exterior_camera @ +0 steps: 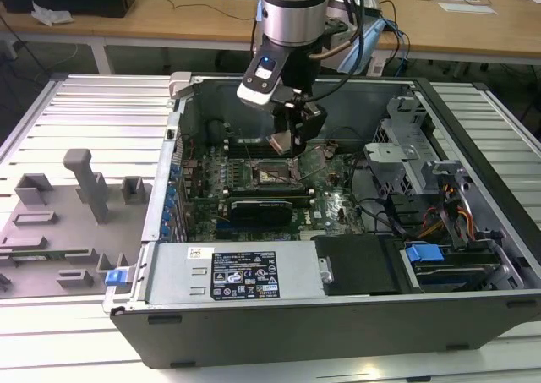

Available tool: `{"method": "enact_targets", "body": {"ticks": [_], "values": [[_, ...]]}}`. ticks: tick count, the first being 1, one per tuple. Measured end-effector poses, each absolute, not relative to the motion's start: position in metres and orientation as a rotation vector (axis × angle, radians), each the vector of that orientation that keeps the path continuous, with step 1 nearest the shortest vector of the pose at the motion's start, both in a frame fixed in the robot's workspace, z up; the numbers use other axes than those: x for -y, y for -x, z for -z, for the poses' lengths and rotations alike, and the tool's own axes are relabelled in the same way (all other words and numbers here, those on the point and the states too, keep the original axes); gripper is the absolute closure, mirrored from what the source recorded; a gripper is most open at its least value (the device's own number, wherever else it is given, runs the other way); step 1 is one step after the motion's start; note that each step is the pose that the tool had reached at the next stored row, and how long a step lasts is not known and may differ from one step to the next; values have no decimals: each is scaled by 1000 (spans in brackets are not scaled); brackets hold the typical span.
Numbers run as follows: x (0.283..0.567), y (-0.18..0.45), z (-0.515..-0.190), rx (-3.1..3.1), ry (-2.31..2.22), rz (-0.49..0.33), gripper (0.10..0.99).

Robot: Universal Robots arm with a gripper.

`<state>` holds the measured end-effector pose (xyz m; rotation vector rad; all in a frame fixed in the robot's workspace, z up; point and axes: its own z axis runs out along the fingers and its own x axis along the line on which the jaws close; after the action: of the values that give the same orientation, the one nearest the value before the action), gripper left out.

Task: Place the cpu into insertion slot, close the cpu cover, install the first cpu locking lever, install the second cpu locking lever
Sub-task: 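Place the cpu into insertion slot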

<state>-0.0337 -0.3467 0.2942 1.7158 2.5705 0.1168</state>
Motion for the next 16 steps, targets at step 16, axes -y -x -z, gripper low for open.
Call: {"method": "enact_targets", "body": {"ticks": [16], "values": [[347, 34, -284, -2227, -2126, -101, 545]]}}
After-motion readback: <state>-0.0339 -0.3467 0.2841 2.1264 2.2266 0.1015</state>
